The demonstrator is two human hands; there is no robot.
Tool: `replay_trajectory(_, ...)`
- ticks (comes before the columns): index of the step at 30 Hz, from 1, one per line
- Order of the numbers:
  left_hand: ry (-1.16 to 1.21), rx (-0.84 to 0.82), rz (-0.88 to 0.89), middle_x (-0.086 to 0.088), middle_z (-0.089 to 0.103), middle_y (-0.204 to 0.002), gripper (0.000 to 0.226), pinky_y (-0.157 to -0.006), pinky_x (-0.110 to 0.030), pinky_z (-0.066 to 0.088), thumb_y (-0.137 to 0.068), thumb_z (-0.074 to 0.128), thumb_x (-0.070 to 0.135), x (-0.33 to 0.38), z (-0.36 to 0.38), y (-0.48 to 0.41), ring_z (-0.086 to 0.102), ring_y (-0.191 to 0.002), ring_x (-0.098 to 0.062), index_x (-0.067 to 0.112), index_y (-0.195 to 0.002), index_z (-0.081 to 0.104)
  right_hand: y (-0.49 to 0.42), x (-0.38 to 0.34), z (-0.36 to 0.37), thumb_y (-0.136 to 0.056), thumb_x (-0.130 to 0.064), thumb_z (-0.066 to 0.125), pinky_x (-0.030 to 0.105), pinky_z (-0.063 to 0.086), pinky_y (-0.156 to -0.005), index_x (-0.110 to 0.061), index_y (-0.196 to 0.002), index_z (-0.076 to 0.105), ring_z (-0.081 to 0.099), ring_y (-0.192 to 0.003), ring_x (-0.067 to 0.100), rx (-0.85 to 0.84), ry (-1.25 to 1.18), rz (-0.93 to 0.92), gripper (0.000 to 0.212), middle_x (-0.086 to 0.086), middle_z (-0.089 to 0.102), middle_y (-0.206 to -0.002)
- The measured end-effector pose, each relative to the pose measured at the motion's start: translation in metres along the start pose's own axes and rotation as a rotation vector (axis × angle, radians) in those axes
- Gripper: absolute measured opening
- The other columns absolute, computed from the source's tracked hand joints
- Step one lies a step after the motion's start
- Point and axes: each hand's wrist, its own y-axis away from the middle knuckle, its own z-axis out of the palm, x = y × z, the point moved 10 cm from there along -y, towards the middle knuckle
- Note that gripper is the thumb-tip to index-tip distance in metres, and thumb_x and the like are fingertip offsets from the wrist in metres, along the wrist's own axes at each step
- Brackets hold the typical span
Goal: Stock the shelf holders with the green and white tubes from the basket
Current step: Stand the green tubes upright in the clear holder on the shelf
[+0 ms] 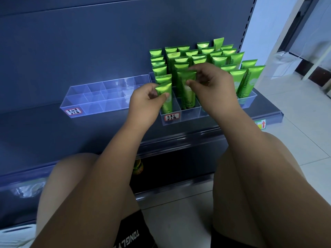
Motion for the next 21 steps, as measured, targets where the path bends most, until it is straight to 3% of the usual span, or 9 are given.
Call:
replay_trajectory(2,0.008,0.016,0.015,0.008,0.054,-0.073,0.026,-0.074,-0.035,0.052,-0.088,0.078,0.011,0.001,-0.003,0.0,0.054,-0.071,-0.014,0.025,-0.076,0.059,0.0,0.002,0.001,-0.085,-0.013,0.075,0.013,0.046,-0.068,-0.022,-0.112,0.075,0.054,-0.066,0.0,-0.02,0.047,0.002,0.028,-0.018,0.055,-0.073)
replay_trajectory(5,0.022,0.01,0.035,0.009,0.055,-0.074,0.027,-0.071,-0.034,0.051,-0.088,0.077,0.008,0.005,-0.003,0.001,0.054,-0.071,-0.015,0.023,-0.075,0.059,0.0,0.004,0.004,-0.085,-0.011,0.074,0.007,0.039,-0.065,-0.02,-0.112,0.075,0.052,-0.064,0.005,-0.061,0.121,-0.008,0.028,-0.015,0.054,-0.072)
replay_trajectory(10,0.027,0.006,0.03,0.008,0.056,-0.075,0.024,-0.069,-0.029,0.05,-0.089,0.076,0.008,0.006,-0.002,0.003,0.055,-0.069,-0.014,0.02,-0.077,0.06,-0.001,0.0,0.009,-0.091,-0.012,0.064,0.024,0.041,-0.07,-0.013,-0.112,0.076,0.058,-0.076,0.016,-0.102,0.24,-0.088,0.025,0.0,0.066,-0.083)
replay_trajectory(14,0.025,0.006,0.014,0.008,0.057,-0.078,0.024,-0.072,-0.031,0.051,-0.09,0.075,0.01,0.005,-0.002,0.003,0.056,-0.072,-0.015,0.022,-0.076,0.06,-0.004,-0.008,0.01,-0.091,-0.014,0.055,0.038,0.053,-0.075,-0.014,-0.111,0.077,0.067,-0.091,0.035,-0.067,0.384,-0.159,0.03,0.014,0.073,-0.1)
replay_trajectory(21,0.046,0.011,-0.013,0.009,0.057,-0.076,0.023,-0.074,-0.034,0.053,-0.09,0.075,0.009,0.002,-0.002,0.004,0.057,-0.074,-0.013,0.022,-0.078,0.061,-0.005,-0.013,0.008,-0.089,-0.009,0.057,0.037,0.053,-0.074,-0.018,-0.114,0.077,0.067,-0.093,0.035,-0.034,0.421,-0.165,0.034,0.011,0.073,-0.104)
